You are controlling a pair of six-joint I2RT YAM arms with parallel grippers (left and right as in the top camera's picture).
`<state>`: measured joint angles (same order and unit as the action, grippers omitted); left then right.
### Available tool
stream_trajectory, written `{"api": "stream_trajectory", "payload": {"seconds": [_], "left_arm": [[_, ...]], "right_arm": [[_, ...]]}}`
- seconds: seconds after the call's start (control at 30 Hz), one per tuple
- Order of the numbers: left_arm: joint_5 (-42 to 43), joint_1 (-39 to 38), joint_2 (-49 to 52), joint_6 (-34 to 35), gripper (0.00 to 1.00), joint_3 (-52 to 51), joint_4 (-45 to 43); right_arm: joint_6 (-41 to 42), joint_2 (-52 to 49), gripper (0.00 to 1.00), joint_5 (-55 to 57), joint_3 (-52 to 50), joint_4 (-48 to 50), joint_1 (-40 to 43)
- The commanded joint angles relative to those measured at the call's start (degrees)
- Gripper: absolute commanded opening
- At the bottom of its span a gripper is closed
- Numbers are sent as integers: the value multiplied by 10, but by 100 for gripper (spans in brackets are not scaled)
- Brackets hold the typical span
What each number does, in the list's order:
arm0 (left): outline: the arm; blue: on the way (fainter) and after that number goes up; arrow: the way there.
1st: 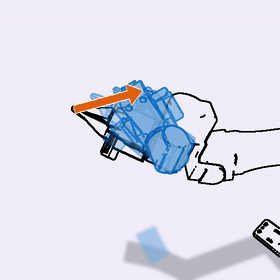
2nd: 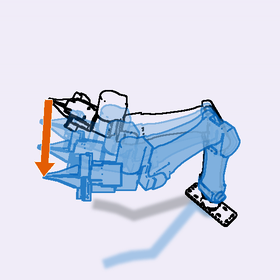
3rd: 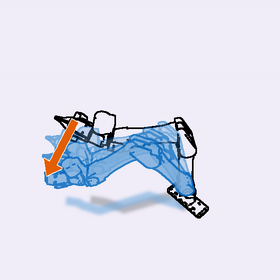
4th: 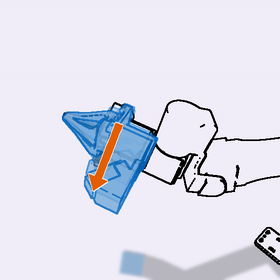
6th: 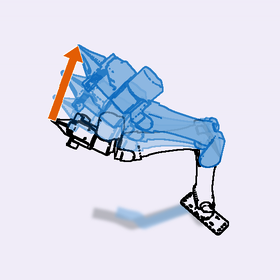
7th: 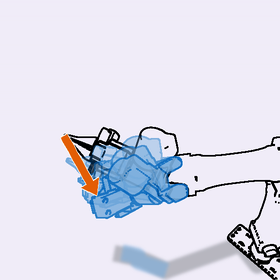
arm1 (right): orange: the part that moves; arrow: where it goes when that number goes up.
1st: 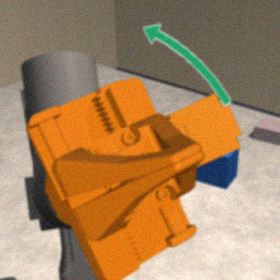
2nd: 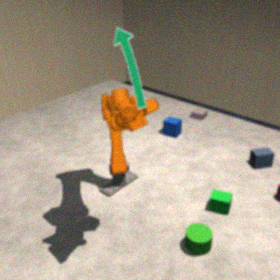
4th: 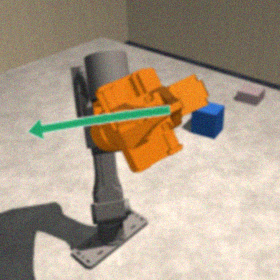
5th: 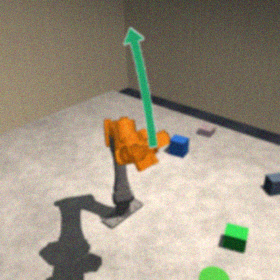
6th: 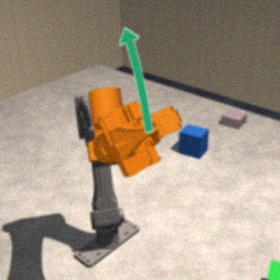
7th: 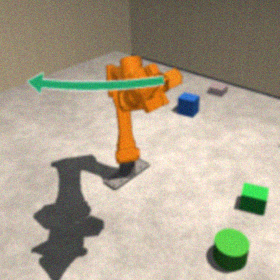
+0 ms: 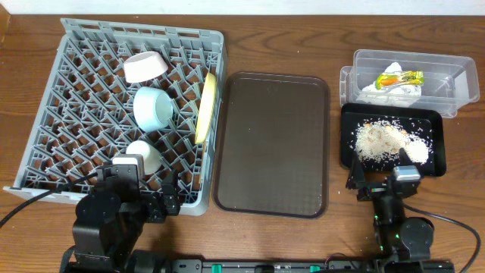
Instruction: Sort waste into correct bins and load items into the dishwasher
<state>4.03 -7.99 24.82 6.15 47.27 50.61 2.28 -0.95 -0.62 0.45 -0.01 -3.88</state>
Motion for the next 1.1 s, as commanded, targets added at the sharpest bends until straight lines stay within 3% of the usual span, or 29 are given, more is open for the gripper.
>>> {"api": "stream_trajectory", "payload": {"seconds": [0.0, 0.9, 1.07], "left_arm": [[-9, -2, -2, -3, 98, -2, -2], [-16, -1, -2, -8, 99, -4, 9], [-17, 27, -30, -7, 99, -66, -26]], "right_arm": [[-7, 7, 99, 1, -1, -25, -3], [-7, 5, 99, 2, -1, -43, -3], [-7, 5, 99, 2, -1, -43, -3]]}}
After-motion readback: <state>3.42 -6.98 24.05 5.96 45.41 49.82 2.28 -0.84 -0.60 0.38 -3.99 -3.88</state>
